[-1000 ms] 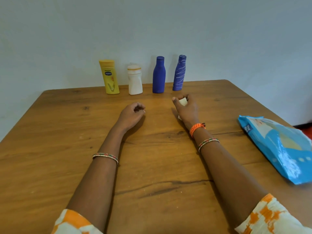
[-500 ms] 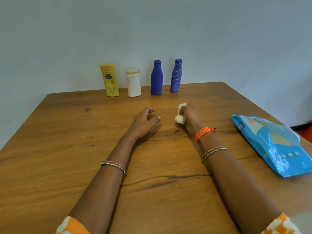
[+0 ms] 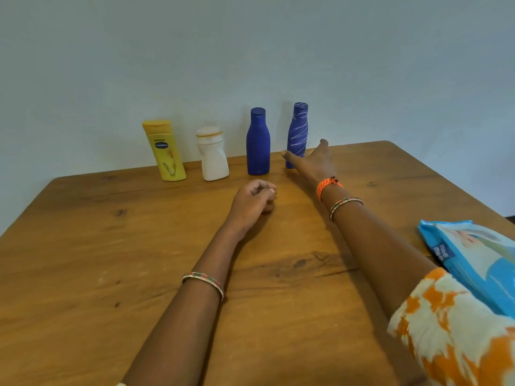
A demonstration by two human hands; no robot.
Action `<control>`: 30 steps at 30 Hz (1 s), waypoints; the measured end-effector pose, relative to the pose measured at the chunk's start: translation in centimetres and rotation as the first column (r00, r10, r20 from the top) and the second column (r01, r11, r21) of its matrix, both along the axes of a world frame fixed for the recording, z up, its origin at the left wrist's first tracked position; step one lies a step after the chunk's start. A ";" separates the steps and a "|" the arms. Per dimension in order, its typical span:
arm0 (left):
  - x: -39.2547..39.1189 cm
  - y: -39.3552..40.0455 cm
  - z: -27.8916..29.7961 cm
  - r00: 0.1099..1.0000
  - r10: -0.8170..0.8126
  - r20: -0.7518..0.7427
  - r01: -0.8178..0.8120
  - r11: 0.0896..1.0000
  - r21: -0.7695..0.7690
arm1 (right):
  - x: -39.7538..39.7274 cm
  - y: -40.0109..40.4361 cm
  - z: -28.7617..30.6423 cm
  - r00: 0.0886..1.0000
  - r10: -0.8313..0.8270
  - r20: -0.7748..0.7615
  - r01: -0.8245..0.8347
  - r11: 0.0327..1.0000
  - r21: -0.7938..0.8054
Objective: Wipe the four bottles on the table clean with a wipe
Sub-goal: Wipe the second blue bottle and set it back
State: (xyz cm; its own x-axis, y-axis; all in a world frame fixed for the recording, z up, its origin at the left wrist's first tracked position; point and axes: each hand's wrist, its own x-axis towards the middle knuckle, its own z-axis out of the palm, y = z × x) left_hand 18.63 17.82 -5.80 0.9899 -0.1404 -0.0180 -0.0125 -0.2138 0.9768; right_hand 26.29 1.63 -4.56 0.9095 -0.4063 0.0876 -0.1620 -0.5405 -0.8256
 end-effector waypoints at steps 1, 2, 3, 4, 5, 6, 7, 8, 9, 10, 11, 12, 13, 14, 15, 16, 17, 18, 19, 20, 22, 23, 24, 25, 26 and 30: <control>0.1 0.1 0.0 1.000 -0.012 -0.004 0.012 1.000 -0.003 | 1.1 0.2 -0.2 1.000 0.004 -0.001 -0.004 1.000 0.003; 0.3 0.2 0.0 1.000 -0.023 -0.007 0.023 1.000 -0.015 | 1.9 0.2 -0.4 1.000 0.006 0.012 -0.006 1.000 0.001; 0.3 0.2 0.0 0.999 -0.031 -0.013 0.031 0.999 -0.030 | 2.6 0.2 -0.6 1.000 -0.003 0.031 0.003 1.000 -0.007; 0.2 0.3 -0.1 0.999 -0.032 -0.020 0.031 0.999 -0.042 | 3.2 0.2 -0.9 0.998 -0.015 0.064 0.017 0.999 -0.029; 0.3 0.3 -0.1 0.999 -0.029 -0.027 0.028 0.998 -0.049 | 3.5 0.3 -0.8 0.996 -0.019 0.089 0.024 0.998 -0.053; 0.4 0.3 -0.2 0.999 -0.028 -0.033 0.026 0.998 -0.050 | 3.8 0.2 -0.8 0.994 -0.010 0.108 0.018 0.997 -0.073; 0.4 0.3 -0.1 0.999 -0.028 -0.037 0.027 0.999 -0.047 | 4.0 0.2 -0.7 0.994 -0.002 0.111 0.010 0.997 -0.078; 0.5 0.3 0.0 0.999 -0.030 -0.040 0.028 0.999 -0.041 | 4.0 0.2 -0.6 0.993 0.001 0.117 0.008 0.997 -0.076; 0.5 0.2 0.1 0.998 -0.035 -0.042 0.034 0.999 -0.039 | 3.6 0.2 -0.4 0.992 -0.009 0.123 0.018 0.997 -0.071; 0.3 0.3 0.1 0.998 -0.041 -0.045 0.039 0.998 -0.043 | 3.0 0.2 -0.1 0.990 -0.027 0.140 0.037 0.997 -0.066; 0.2 0.3 0.2 0.998 -0.041 -0.048 0.039 0.998 -0.055 | 2.2 0.1 0.1 0.988 -0.046 0.148 0.053 0.998 -0.041; 0.0 0.4 0.3 0.998 -0.033 -0.051 0.029 0.996 -0.080 | 1.3 0.0 0.1 0.985 -0.066 0.162 0.068 0.998 -0.008; -0.3 0.5 0.6 0.998 -0.026 -0.056 0.019 0.993 -0.117 | 0.0 0.1 0.3 0.981 -0.084 0.177 0.080 0.996 0.026; -0.5 0.6 0.9 0.998 -0.028 -0.057 0.018 0.985 -0.172 | -1.3 0.2 0.5 0.976 -0.089 0.198 0.079 0.995 0.058; -0.9 0.7 1.2 0.997 -0.038 -0.061 0.022 0.971 -0.240 | -3.1 0.4 0.9 0.974 -0.078 0.212 0.063 0.995 0.079; -1.3 0.9 1.6 0.996 -0.049 -0.071 0.025 0.954 -0.300 | -5.0 0.8 1.4 0.976 -0.048 0.214 0.032 0.997 0.076; -2.0 1.2 1.8 0.994 -0.064 -0.083 0.032 0.941 -0.338 | -7.3 1.4 1.8 0.981 0.011 0.196 -0.021 0.998 0.052; -2.9 1.5 2.0 0.992 -0.084 -0.094 0.045 0.932 -0.360 | -9.5 2.1 2.1 0.983 0.082 0.164 -0.089 0.995 0.036; -3.6 1.6 2.1 0.988 -0.115 -0.106 0.065 0.918 -0.391 | -11.5 2.9 2.3 0.979 0.161 0.124 -0.166 0.986 0.029; -4.4 1.9 2.1 0.981 -0.159 -0.112 0.096 0.896 -0.433 | -13.7 3.9 2.4 0.968 0.235 0.092 -0.238 0.971 0.026; -6.1 2.3 1.9 0.958 -0.262 -0.119 0.163 0.834 -0.527 | -17.0 5.5 1.8 0.947 0.315 0.069 -0.312 0.949 -0.044; -6.9 2.6 2.0 0.951 -0.278 -0.136 0.155 0.807 -0.569 | -18.2 6.2 1.3 0.940 0.336 0.065 -0.326 0.937 -0.126; -7.7 2.8 2.0 0.950 -0.263 -0.168 0.115 0.797 -0.593 | -19.1 6.7 0.8 0.933 0.357 0.055 -0.339 0.917 -0.209; -8.5 3.4 2.0 0.951 -0.236 -0.200 0.067 0.789 -0.611 | -19.6 7.1 0.5 0.923 0.383 0.038 -0.360 0.895 -0.263; -9.0 4.0 2.0 0.954 -0.197 -0.226 0.019 0.793 -0.609 | -20.1 7.5 0.6 0.912 0.409 0.017 -0.389 0.880 -0.271; -10.7 5.9 1.6 0.954 -0.116 -0.277 -0.104 0.739 -0.666 | -21.8 9.1 1.1 0.851 0.524 -0.010 -0.511 0.826 -0.238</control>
